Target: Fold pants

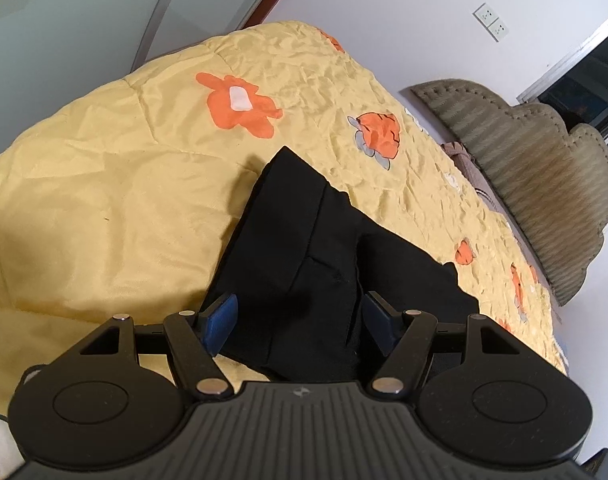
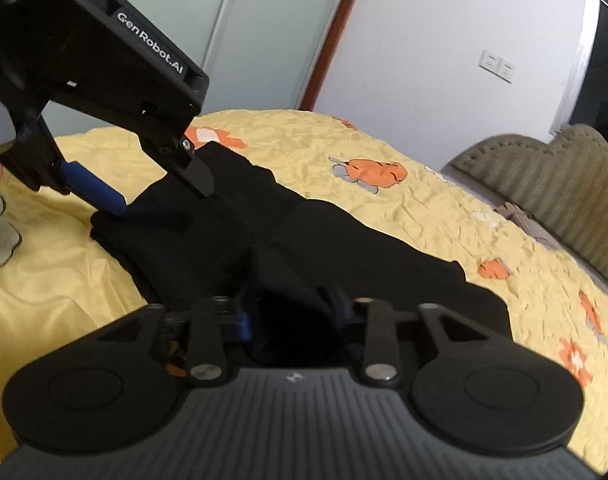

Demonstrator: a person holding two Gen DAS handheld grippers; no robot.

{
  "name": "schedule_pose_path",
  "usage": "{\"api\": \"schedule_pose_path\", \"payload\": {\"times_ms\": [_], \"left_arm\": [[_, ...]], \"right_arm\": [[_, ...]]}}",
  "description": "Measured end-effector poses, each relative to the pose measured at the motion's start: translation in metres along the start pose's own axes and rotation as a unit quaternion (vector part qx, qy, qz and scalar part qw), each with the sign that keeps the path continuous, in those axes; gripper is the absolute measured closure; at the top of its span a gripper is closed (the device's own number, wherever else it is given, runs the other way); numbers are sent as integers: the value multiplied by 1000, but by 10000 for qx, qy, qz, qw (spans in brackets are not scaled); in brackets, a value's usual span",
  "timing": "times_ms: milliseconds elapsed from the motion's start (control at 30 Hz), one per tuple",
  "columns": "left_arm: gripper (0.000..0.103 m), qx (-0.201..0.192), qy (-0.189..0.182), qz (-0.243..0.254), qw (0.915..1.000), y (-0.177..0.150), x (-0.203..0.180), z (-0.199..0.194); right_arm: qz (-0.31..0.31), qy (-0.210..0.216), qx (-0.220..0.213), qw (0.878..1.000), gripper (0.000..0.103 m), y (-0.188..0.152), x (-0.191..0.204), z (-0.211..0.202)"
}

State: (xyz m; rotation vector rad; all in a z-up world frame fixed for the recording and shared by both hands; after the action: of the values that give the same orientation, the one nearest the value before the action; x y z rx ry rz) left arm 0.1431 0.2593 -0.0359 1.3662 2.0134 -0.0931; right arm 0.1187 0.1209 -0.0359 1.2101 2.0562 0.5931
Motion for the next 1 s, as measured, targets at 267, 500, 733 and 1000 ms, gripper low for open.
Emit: {"api": "schedule_pose_path", "payload": {"times_ms": [267,500,733,1000], "left_arm": [[34,-442,-37,16,9990,3,1,-35],[27,-717,127,-162,9972,6,15,-56],[27,-766,365,-356,9958,5,32,-62],[27,-753,535,-352,9951,6,34,-62]], "right_arm": [[1978,1701,90,9653,92,7,-70,-2],[4484,2922,-146,8446,92,10,-152,13],[3208,2818,-485,9030,92,58,-83,-3],[1637,2313,125,9589,83,47,9,24]]}}
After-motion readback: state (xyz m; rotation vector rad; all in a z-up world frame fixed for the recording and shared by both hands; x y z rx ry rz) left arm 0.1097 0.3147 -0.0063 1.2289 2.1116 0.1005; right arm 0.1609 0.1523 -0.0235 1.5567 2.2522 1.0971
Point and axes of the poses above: each gripper's, at about its wrist camera, not at the fingertips, and z roughly the way its jaws point, x to its left, y to its top, the point moved 4 cm from there along z, roughly the way its jaws point, and after that the axes turned 13 degrees about x, right-handed, at the moved point
